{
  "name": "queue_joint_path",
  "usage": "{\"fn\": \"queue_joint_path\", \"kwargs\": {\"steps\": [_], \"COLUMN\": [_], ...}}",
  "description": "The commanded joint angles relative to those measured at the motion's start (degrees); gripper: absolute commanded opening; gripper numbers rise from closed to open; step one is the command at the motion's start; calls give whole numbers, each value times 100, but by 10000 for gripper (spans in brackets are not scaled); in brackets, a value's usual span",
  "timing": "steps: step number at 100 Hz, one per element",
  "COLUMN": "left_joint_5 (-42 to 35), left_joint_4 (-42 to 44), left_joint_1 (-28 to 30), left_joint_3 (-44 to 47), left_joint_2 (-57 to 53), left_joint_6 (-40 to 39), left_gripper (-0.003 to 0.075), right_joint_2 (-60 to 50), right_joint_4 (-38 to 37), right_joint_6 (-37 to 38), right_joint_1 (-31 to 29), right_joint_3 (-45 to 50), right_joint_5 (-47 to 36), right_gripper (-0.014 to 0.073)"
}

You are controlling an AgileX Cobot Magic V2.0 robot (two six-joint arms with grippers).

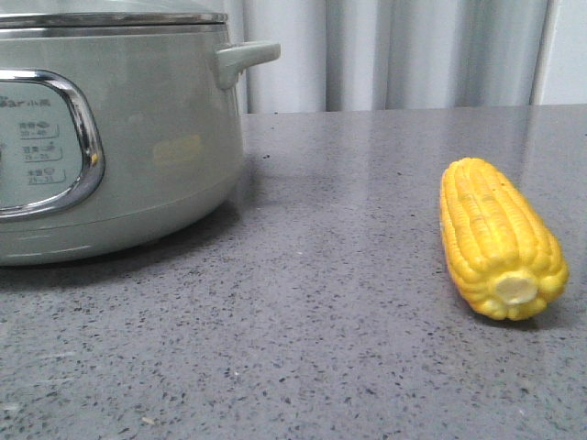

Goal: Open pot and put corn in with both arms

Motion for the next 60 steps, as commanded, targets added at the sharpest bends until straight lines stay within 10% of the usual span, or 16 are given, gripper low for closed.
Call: {"fn": "queue_joint_path", "kwargs": {"steps": [1, 38, 60], "left_joint_5": [-103, 913, 930], "left_joint_4": [-11, 489, 547], "left_joint_1": [-50, -109, -612], "left_joint_3": [-457, -2120, -2456], "left_joint_2": [-184, 1132, 1586], "left_joint_6": [290, 2706, 3268], "left_gripper": [-20, -18, 198], "right_joint_2": [-107, 954, 1891], "right_joint_4": [114, -318, -318], "right_joint_6": [-20, -1288, -1817], "right_joint_1": [-3, -3, -3], "right_joint_3": [-424, -2690, -3718], "right_joint_5": [56, 2110, 2845], "right_gripper": [-74, -37, 262]}}
